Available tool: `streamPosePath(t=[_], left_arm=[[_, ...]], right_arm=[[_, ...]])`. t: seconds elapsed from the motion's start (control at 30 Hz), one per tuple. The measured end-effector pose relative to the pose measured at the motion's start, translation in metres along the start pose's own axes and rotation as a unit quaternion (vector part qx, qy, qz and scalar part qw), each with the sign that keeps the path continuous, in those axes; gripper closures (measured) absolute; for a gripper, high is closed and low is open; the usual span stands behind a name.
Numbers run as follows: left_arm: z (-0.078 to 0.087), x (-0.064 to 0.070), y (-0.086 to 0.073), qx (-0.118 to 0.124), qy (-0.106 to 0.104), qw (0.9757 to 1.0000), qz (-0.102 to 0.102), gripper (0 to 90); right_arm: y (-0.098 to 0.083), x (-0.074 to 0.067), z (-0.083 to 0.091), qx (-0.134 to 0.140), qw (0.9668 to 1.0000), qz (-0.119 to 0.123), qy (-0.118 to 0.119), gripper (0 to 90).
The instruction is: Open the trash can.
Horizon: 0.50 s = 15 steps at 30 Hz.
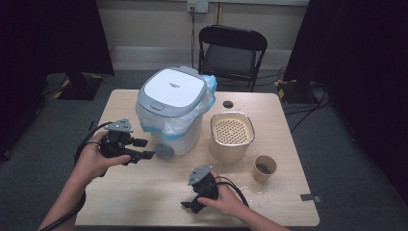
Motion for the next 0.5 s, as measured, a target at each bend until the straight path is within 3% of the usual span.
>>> streamPosePath(t=[0.5], left_arm=[[0.005, -0.003, 0.024, 0.007, 0.000, 0.9998, 0.020, 53.8]], right_arm=[[0.000, 0.000, 0.000, 0.000, 1.0000, 0.000, 0.000, 0.0]])
Point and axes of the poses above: each handheld gripper's, and its own axes: z roughly backward along the jaws, y roughly out of its top, x roughly to its right, the point moved 5 cm from there along -z, roughly forward along the jaws, and after that the axes turned 7 degrees about x, right-handed, at the moved point
